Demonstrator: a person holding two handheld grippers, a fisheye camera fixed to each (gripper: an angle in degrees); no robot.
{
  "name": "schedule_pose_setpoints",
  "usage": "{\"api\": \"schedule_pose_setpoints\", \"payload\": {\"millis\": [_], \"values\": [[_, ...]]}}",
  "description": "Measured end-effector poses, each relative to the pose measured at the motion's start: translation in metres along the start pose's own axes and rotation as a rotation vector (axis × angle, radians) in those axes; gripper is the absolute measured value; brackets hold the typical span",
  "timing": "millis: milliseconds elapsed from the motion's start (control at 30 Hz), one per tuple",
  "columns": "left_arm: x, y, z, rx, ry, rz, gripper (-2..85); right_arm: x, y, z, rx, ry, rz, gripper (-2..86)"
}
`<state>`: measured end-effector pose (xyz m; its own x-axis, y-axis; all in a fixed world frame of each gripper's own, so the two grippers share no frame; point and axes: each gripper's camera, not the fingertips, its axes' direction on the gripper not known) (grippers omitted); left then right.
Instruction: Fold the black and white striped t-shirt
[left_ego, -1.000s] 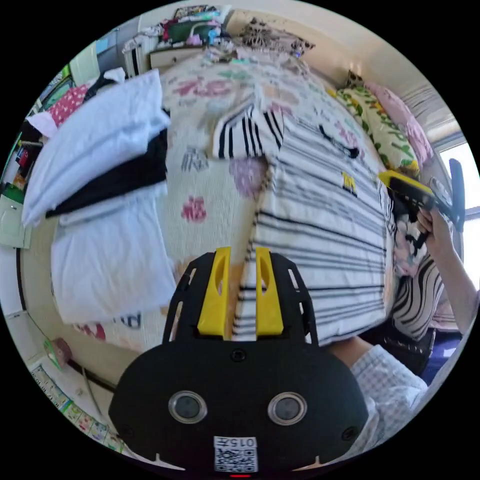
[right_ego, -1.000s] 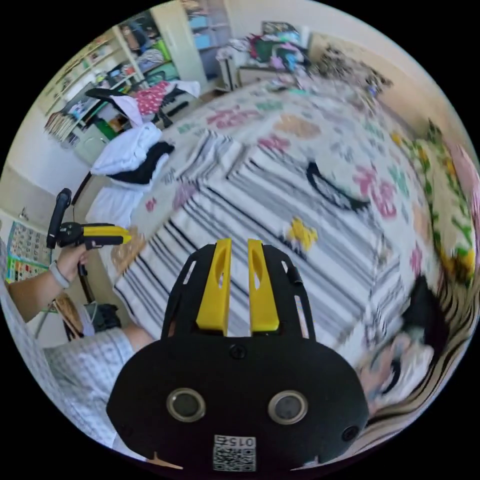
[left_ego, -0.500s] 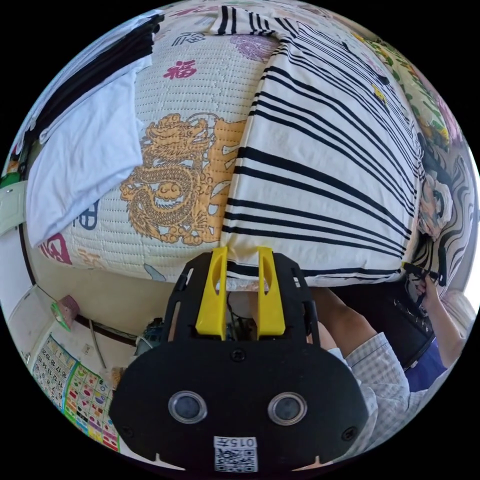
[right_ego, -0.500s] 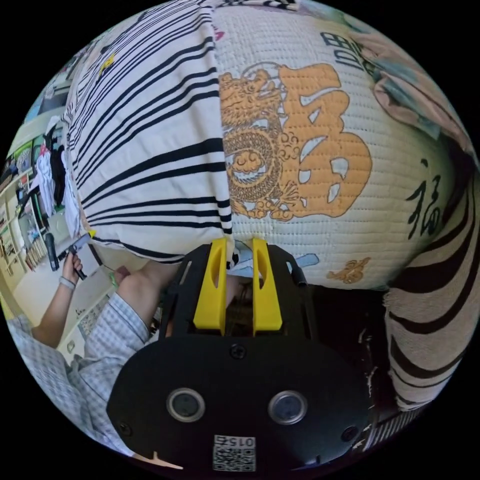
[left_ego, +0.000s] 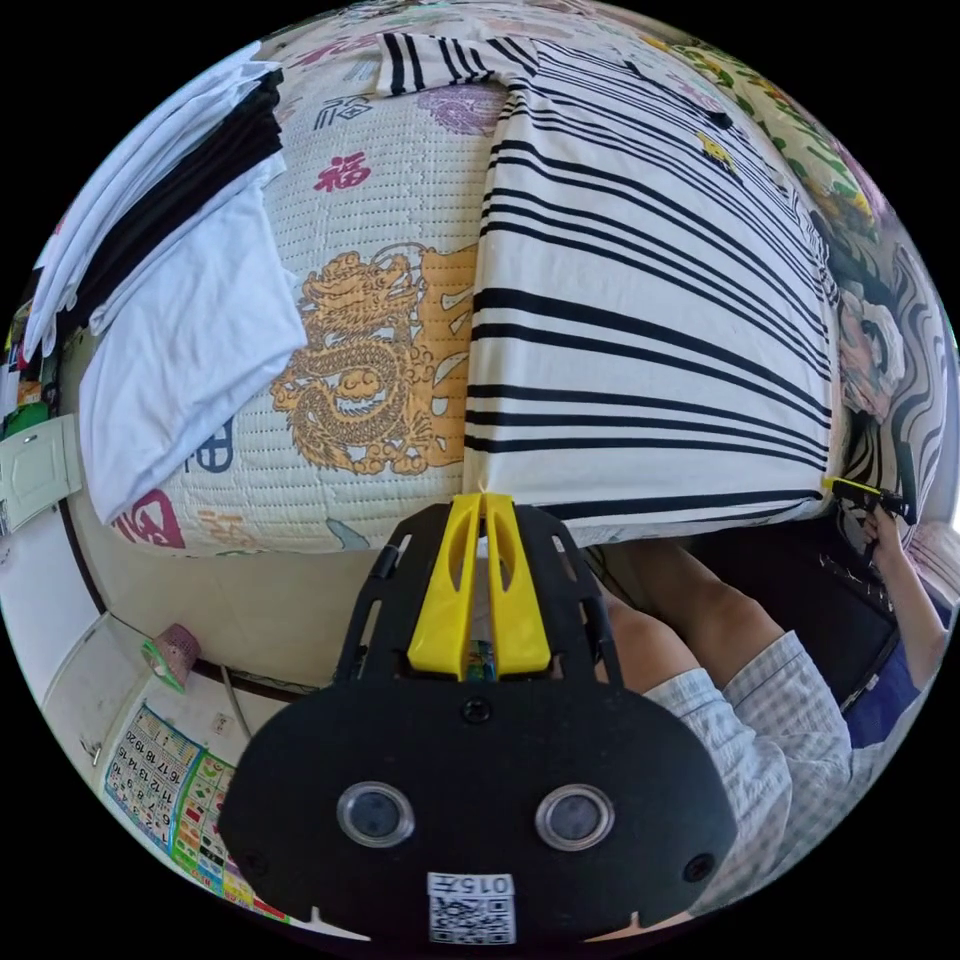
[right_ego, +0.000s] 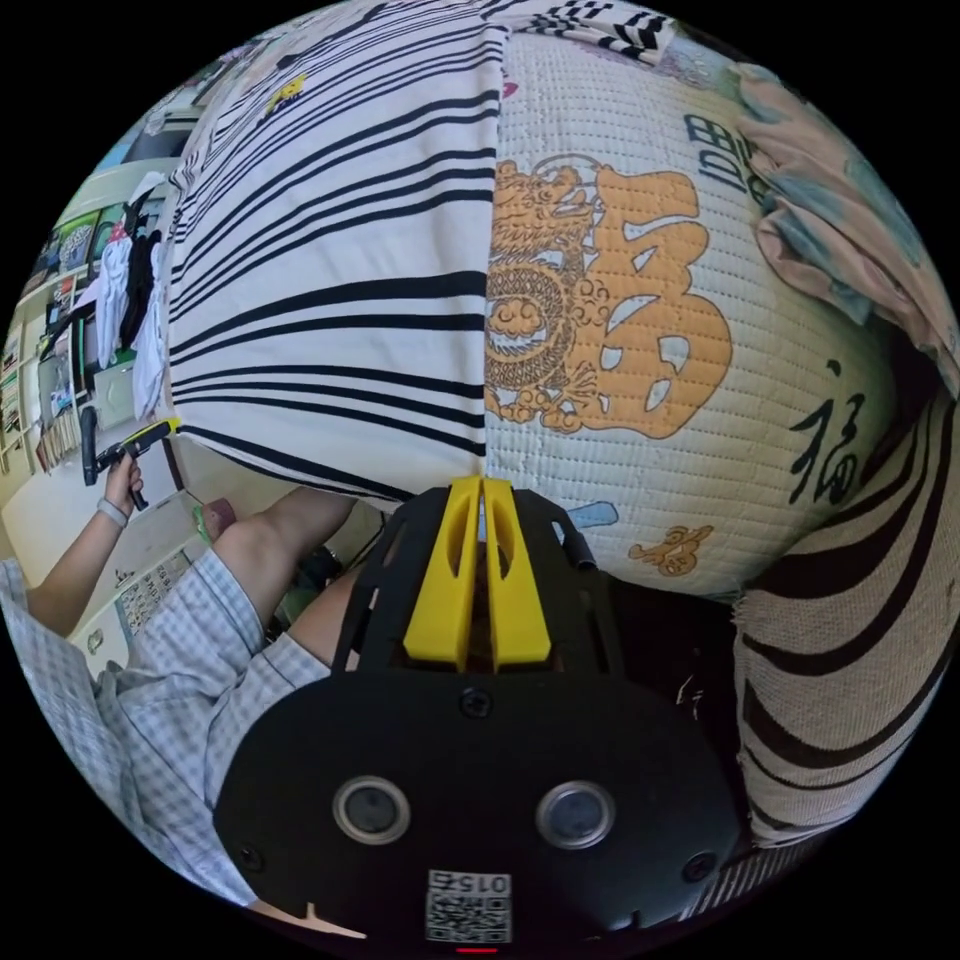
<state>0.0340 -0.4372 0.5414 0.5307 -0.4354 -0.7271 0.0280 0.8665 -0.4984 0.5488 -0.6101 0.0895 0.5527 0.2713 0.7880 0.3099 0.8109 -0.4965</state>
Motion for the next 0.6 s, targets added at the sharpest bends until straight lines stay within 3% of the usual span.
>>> {"api": "schedule_pose_setpoints", "payload": {"millis": [167,367,533,600], "values": [[0.023,-0.006,0.031,0.019,-0.046,-0.011,-0.1,0.011,0.018,0.007,0.027,0.031,0.011,-0.1],[0.071,0.012,0.061,0.183,-0.206,-0.001,-0.1,0.013,0.046,0.007,0.106,0.124,0.071,0.1],[0.081,0.003,0.085,0.189,-0.157,-0.138,-0.2,-0.003,0.071,0.013,0.181,0.336,0.077,0.0],[0.081,-0.001,0.089,0.162,-0.124,-0.139,-0.1,0.002,0.081,0.010,0.205,0.325,0.125,-0.2]]}}
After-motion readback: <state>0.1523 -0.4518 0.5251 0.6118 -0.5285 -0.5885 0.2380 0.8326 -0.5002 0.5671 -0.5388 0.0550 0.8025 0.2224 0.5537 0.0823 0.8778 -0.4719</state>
